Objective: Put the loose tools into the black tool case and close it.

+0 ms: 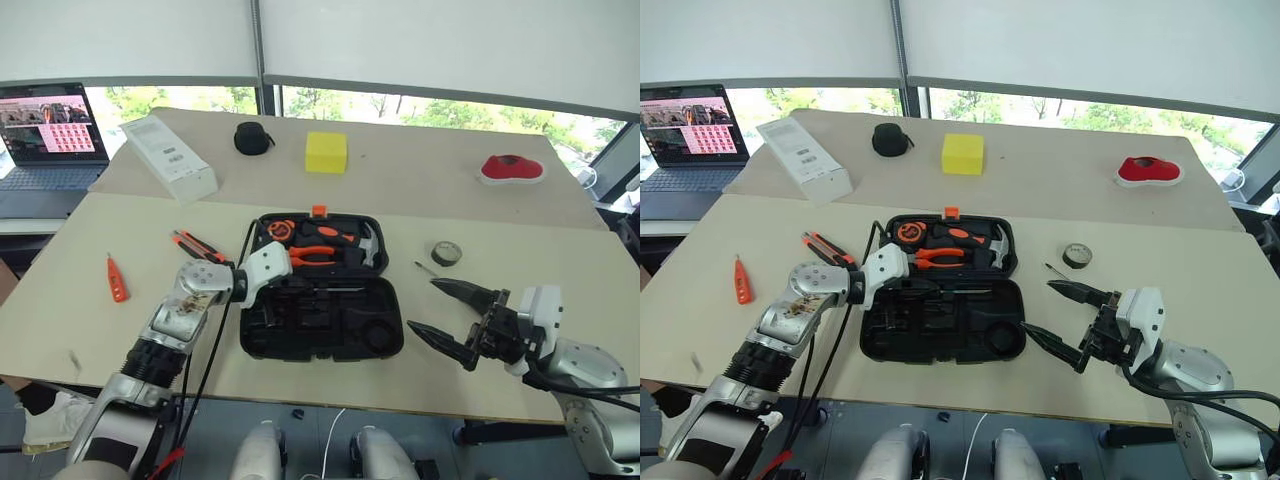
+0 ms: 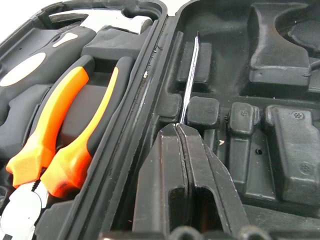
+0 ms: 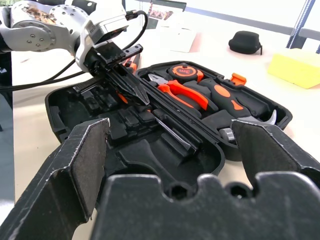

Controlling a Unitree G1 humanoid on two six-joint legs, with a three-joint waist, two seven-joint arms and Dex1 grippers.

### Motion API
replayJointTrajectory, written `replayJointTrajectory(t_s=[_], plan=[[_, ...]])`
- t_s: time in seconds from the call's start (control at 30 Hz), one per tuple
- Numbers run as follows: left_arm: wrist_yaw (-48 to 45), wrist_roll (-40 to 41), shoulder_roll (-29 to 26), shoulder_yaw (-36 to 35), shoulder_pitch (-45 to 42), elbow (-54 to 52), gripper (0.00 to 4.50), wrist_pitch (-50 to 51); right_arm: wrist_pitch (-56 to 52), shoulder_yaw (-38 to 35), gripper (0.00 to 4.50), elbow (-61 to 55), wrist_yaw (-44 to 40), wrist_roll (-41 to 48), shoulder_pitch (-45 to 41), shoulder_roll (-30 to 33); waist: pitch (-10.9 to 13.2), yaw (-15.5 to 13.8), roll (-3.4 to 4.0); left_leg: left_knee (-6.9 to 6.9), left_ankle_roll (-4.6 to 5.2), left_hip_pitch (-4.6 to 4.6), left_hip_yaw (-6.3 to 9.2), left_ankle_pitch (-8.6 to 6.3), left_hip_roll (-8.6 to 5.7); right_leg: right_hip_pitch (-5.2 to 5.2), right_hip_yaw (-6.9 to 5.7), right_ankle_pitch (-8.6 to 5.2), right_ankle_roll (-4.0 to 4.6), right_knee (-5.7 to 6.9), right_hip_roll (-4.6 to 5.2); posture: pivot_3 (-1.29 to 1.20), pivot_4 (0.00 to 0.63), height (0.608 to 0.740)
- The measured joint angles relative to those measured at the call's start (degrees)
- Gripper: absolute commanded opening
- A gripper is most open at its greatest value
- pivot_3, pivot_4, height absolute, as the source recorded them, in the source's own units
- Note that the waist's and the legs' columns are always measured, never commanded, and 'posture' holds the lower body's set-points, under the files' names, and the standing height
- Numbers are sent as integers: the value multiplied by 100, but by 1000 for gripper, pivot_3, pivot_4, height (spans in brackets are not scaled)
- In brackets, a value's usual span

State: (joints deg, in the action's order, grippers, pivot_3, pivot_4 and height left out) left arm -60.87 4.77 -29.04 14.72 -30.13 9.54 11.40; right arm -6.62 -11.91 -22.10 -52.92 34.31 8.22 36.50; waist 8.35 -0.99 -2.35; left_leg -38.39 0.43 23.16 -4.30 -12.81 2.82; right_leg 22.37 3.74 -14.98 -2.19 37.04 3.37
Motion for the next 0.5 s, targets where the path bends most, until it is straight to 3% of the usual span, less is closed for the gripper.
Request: replayJointTrajectory(t_s=[0.03, 0.13, 0.3, 0.47, 0.5], plan=[[72, 4, 70, -45, 1, 45, 43, -17, 1, -48, 4500, 0, 66, -12, 30, -4, 0, -9, 1, 0, 0, -1, 1, 0, -2, -3, 0, 0, 0, -1, 1, 0, 150, 740], [238, 225, 308, -303, 97, 198, 706, -140, 39, -280, 4500, 27, 137, -36, 200, -20, 0, -30, 1, -4, 1, 6, 8, 1, -4, 0, 0, 0, 0, -1, 2, 0, 150, 740], [-175, 1454, 301, -1427, 674, -5, 2513, -425, 423, -1171, 4500, 669, 40, -175, 922, -17, 1, 50, 0, 9, 2, 21, 16, -1, 1, 22, -2, -2, 4, -1, -1, 0, 150, 740], [-1151, 2410, -307, -2178, 1703, -640, 4330, -607, 985, -1667, 4500, 1443, -211, -312, 1432, -63, -4, 165, 14, 25, 2, -1, 13, -1, 4, 10, 3, -8, 12, -2, 0, 0, 150, 740], [-1298, 2496, -409, -2293, 1957, -705, 4450, -639, 1093, -1763, 4500, 1591, -247, -384, 1527, -71, -4, 174, 15, 25, 1, -3, 13, -1, 5, 9, 3, -9, 13, -2, 1, 0, 150, 740]])
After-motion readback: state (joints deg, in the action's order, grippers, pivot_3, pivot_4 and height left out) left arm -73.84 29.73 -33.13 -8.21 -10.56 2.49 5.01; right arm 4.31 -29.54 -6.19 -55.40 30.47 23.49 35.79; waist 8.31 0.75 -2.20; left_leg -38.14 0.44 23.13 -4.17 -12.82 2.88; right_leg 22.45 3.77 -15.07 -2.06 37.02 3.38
